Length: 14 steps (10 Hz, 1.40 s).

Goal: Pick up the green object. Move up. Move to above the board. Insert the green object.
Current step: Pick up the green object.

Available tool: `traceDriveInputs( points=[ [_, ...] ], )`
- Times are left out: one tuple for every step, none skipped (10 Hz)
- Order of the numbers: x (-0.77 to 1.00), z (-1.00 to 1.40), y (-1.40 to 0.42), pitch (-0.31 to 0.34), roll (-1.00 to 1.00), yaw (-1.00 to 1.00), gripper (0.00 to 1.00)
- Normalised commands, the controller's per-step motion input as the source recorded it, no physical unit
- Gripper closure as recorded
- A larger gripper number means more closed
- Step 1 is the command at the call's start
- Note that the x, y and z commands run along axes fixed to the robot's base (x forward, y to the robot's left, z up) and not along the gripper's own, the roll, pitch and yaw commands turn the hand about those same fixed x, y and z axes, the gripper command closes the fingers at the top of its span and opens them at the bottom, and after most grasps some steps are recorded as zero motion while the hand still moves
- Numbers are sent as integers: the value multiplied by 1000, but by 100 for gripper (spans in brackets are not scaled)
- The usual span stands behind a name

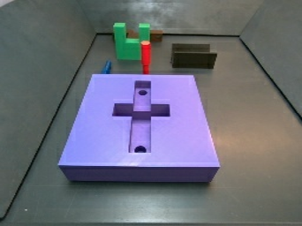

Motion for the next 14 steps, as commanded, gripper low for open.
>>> traceDriveInputs(
  points=[
    [0,0,0,0,9,0,0],
    [0,0,-23,0,0,0,0],
    [0,-69,-240,-1,0,-111,0],
    [9,-211,-471,-4,0,-94,0],
    [11,-234,-514,-7,0,-17,0],
    [123,-206,-509,0,-36,0,0],
    [49,-329,-323,0,-40,-37,0],
    [0,-351,0,0,0,-60,0],
    [0,-306,71,0,0,-57,0],
    [0,-326,80,0,23,-60,0],
    [0,-323,126,0,51,-51,0],
    [0,-209,137,0,59,-34,0],
    [0,-106,120,1,94,0,0],
    [0,-183,63,0,60,0,0]
  ],
)
